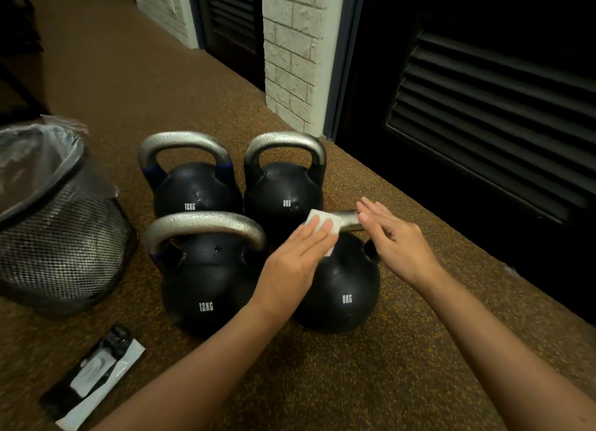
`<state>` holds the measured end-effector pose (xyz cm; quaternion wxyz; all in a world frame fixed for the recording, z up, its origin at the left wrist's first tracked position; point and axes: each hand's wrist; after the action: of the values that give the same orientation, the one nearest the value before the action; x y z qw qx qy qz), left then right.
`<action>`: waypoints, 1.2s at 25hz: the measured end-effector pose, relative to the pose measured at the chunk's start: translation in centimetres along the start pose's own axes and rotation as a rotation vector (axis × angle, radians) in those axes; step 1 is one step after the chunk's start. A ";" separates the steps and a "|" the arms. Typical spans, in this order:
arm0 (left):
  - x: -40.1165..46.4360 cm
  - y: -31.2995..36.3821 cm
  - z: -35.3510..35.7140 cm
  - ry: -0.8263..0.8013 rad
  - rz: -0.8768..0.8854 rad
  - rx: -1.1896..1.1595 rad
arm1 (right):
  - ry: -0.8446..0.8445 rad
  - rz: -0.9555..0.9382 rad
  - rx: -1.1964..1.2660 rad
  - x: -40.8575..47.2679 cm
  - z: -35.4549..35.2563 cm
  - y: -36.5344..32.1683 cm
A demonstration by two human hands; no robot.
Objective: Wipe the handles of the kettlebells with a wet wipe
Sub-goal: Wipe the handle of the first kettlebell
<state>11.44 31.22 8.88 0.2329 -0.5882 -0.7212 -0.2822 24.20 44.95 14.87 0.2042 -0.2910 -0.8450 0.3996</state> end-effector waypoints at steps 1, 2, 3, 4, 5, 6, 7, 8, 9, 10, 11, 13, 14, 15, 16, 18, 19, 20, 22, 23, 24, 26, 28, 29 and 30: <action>0.1 0.3 0.1 -0.003 0.024 0.001 | -0.002 0.001 -0.001 0.0 0.0 -0.1; 0.6 0.4 0.2 -0.003 0.012 -0.012 | -0.003 0.004 -0.004 0.0 0.0 -0.1; 1.1 0.3 0.1 -0.001 -0.035 -0.036 | -0.006 0.008 -0.006 0.1 0.0 -0.1; 1.5 0.2 0.0 0.003 -0.100 -0.068 | -0.010 0.014 -0.006 0.1 -0.1 0.0; 1.6 0.1 -0.1 0.004 -0.161 -0.091 | -0.013 0.019 -0.006 0.1 -0.1 0.0; 1.4 -0.1 -0.2 0.009 -0.199 -0.091 | -0.015 0.021 -0.006 0.1 -0.1 0.0; 0.9 -0.3 -0.3 0.016 -0.198 -0.070 | -0.017 0.021 -0.006 0.1 0.0 0.0; 0.5 -0.3 -0.4 0.023 -0.169 -0.042 | -0.014 0.020 -0.005 0.1 0.0 0.0; 0.2 -0.3 -0.5 0.024 -0.133 -0.022 | -0.012 0.019 -0.006 0.1 0.0 0.0; 0.4 -0.3 -0.7 0.018 -0.113 -0.017 | -0.011 0.021 -0.009 0.1 0.0 0.0; 0.7 -0.3 -0.7 0.001 -0.130 -0.031 | -0.011 0.024 -0.013 0.2 0.0 -0.1; 1.4 -0.4 -0.9 -0.043 -0.282 -0.121 | -0.012 0.030 -0.010 0.2 0.0 -0.2; 1.4 -0.6 -1.0 -0.058 -0.370 -0.173 | -0.012 0.028 -0.008 0.2 0.0 -0.1; 1.0 -0.7 -1.1 -0.069 -0.439 -0.209 | -0.012 0.022 -0.011 0.1 0.0 -0.1; 0.6 -0.8 -1.2 -0.082 -0.483 -0.221 | -0.012 0.017 -0.015 0.1 0.0 -0.1; -0.2 -0.6 -1.6 -0.085 -0.497 -0.212 | -0.004 0.015 -0.006 0.1 0.1 0.0; -0.3 -0.5 -1.8 -0.074 -0.466 -0.211 | 0.000 0.017 0.004 0.2 0.1 0.0; 0.0 -0.2 -1.9 -0.067 -0.421 -0.222 | 0.002 0.021 0.010 0.2 0.1 0.0; 0.8 0.1 -1.8 -0.061 -0.328 -0.248 | 0.001 0.027 -0.002 0.3 0.1 0.1; 1.0 0.1 -1.6 -0.050 -0.320 -0.264 | -0.001 0.027 -0.006 0.2 0.1 0.0; 1.1 0.1 -1.5 -0.035 -0.345 -0.285 | -0.001 0.024 -0.004 0.2 0.1 0.1; 0.7 -0.1 -1.3 -0.020 -0.455 -0.316 | 0.001 0.018 -0.002 0.2 0.2 0.0; 0.0 -0.1 -1.4 -0.035 -0.552 -0.344 | 0.002 0.024 -0.010 0.2 0.2 0.0; -0.2 -0.1 -1.5 -0.030 -0.565 -0.350 | 0.003 0.027 -0.008 0.1 0.2 0.0; -0.2 0.0 -1.7 -0.021 -0.549 -0.352 | 0.006 0.029 -0.004 0.1 0.2 0.0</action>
<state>11.52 29.94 9.96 0.0354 -0.4059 -0.7954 -0.4487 23.96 44.90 14.80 0.2003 -0.3047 -0.8409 0.4000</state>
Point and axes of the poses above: each hand's wrist, its own x-axis towards the middle knuckle, its own z-axis out of the palm, y = z × x, and after that the axes turned 10 degrees about x, right-handed
